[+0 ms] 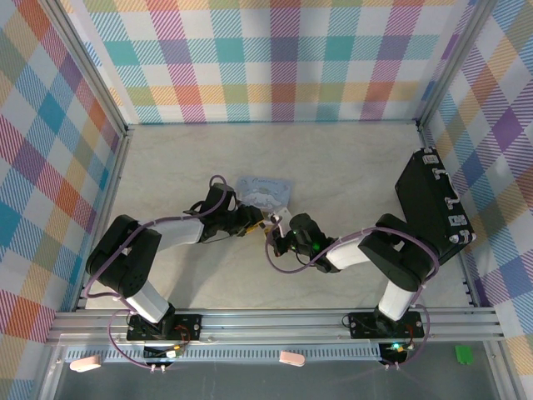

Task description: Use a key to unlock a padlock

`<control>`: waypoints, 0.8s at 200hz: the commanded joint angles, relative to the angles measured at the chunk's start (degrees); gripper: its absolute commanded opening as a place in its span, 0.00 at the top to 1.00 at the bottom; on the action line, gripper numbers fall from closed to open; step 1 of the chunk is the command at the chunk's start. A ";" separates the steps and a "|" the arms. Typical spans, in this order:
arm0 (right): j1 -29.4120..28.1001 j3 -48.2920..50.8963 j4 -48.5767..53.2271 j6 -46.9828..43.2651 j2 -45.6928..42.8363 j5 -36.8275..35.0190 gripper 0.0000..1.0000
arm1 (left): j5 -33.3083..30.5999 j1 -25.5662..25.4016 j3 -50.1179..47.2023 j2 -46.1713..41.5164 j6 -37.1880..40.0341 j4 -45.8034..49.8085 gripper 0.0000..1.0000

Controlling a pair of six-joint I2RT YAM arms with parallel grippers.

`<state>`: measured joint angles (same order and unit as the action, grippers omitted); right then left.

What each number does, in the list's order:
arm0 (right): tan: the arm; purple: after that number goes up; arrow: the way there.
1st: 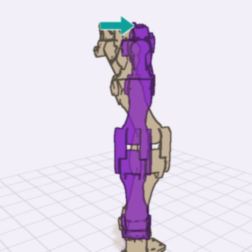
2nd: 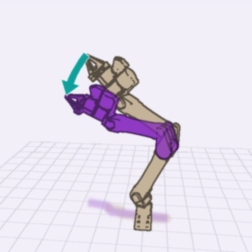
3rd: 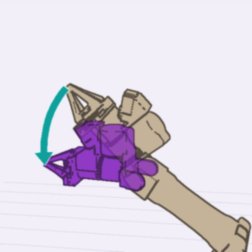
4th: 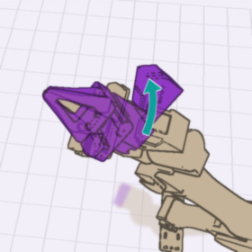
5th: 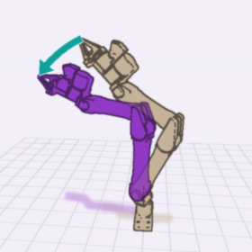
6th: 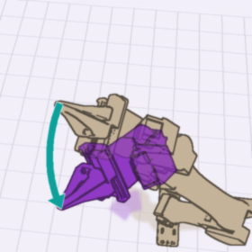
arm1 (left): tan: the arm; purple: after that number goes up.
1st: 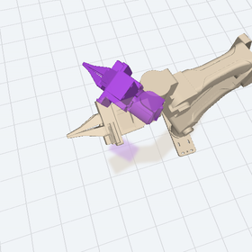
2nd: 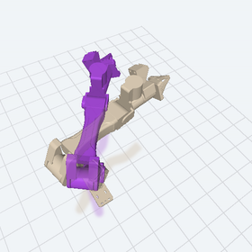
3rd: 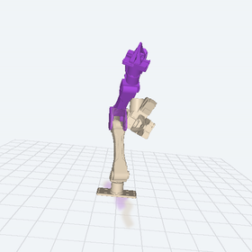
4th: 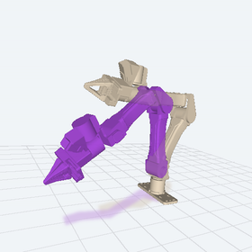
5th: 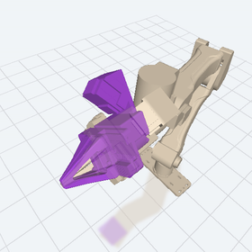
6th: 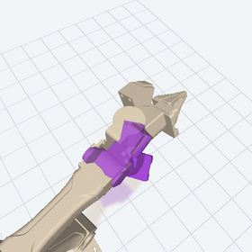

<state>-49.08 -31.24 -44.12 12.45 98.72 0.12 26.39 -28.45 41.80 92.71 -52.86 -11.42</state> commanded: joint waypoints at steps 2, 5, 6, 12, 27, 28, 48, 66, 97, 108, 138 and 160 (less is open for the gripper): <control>0.30 -0.22 -0.09 6.91 0.34 2.89 1.00 | -2.22 0.48 -1.37 -1.55 -3.12 -3.55 0.58; 0.38 -0.22 -0.21 7.30 0.47 2.99 1.00 | -2.16 0.42 -1.37 -1.64 -3.13 -3.67 0.57; 0.34 -0.22 -0.28 7.40 0.53 3.06 1.00 | -2.15 0.41 -1.37 -1.69 -3.13 -3.73 0.57; 0.37 -0.22 -0.79 8.12 0.92 3.30 1.00 | -2.07 0.46 -1.38 -1.83 -3.12 -3.99 0.56; 0.42 -0.06 -2.01 9.60 1.67 3.73 1.00 | -1.79 0.48 -1.46 -1.92 -3.20 -4.46 0.54; 0.45 -0.05 -2.11 9.70 1.75 3.83 1.00 | -1.78 0.49 -1.50 -1.92 -3.21 -4.52 0.54; 0.73 -0.37 -2.90 11.13 2.52 5.60 1.00 | -1.61 0.50 -1.81 -2.01 -3.48 -5.34 0.50; 0.74 -0.48 -2.99 11.97 2.80 6.31 1.00 | -1.61 0.50 -1.90 -2.31 -3.73 -5.71 0.47; 0.82 -1.25 -0.71 12.37 2.69 8.55 1.00 | -2.52 0.43 -1.92 -3.35 -3.66 -5.25 0.44; 0.83 -1.51 0.65 12.16 2.16 9.88 1.00 | -3.11 0.45 -1.81 -3.63 -3.48 -4.53 0.44; 0.83 -2.04 6.19 11.34 -0.28 10.66 1.00 | -3.80 0.41 -1.46 -3.72 -3.04 -3.52 0.45; 1.03 -1.58 6.09 11.37 -0.56 10.86 1.00 | -3.93 0.46 -1.26 -3.41 -2.95 -3.06 0.46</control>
<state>-47.97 -31.97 -40.29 23.38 99.96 8.32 23.46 -28.36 40.32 90.26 -55.94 -14.11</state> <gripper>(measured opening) 0.051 0.540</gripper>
